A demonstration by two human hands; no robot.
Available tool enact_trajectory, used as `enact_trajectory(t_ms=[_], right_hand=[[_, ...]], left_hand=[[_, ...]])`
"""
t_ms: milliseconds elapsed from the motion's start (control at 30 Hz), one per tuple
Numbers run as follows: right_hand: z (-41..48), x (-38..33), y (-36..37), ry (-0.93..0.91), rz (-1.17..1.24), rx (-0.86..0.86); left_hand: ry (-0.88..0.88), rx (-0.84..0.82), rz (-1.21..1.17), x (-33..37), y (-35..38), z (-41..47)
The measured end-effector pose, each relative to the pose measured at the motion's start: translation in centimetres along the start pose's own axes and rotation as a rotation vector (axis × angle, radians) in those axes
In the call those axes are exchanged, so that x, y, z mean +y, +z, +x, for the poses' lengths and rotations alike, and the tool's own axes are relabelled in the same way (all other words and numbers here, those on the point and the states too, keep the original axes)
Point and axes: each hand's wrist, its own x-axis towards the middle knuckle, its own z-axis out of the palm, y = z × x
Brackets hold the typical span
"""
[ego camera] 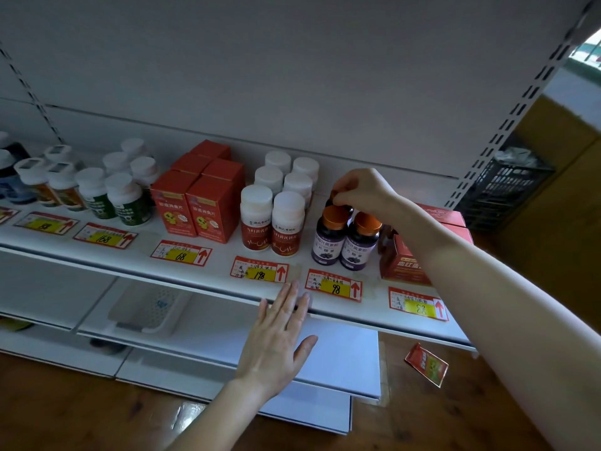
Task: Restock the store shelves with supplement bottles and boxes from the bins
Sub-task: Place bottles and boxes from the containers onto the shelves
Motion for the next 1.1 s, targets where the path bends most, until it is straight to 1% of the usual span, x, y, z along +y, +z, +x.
enact_trajectory(t_ms=[400, 733, 800, 867, 967, 1033, 1100], right_hand=[[0.0, 0.1, 0.4, -0.027, -0.004, 0.035], [-0.4, 0.1, 0.3, -0.077, -0.12, 0.016], [-0.7, -0.1, 0.3, -0.089, -0.137, 0.064], [-1.2, -0.8, 0.2, -0.111, -0.098, 0.16], [-1.9, -2.9, 0.4, -0.214, -0.04, 0.267], [-2.4, -4.8, 1.0, -0.288, -0.012, 0.288], [-2.9, -7.1, 2.3, -0.356, 0.025, 0.273]], left_hand=[[0.004, 0.019, 0.027, 0.0, 0.0, 0.0], [0.001, -0.003, 0.052, 0.0, -0.3, 0.1], [0.001, 0.007, 0.057, 0.1, -0.9, 0.1], [0.003, 0.034, 0.038, 0.2, -1.8, 0.0], [0.047, 0.121, 0.0, 0.0, -3.6, -0.2], [0.07, 0.176, -0.022, -0.6, -4.9, -0.6], [0.072, 0.226, -0.061, -1.7, -6.5, -1.2]])
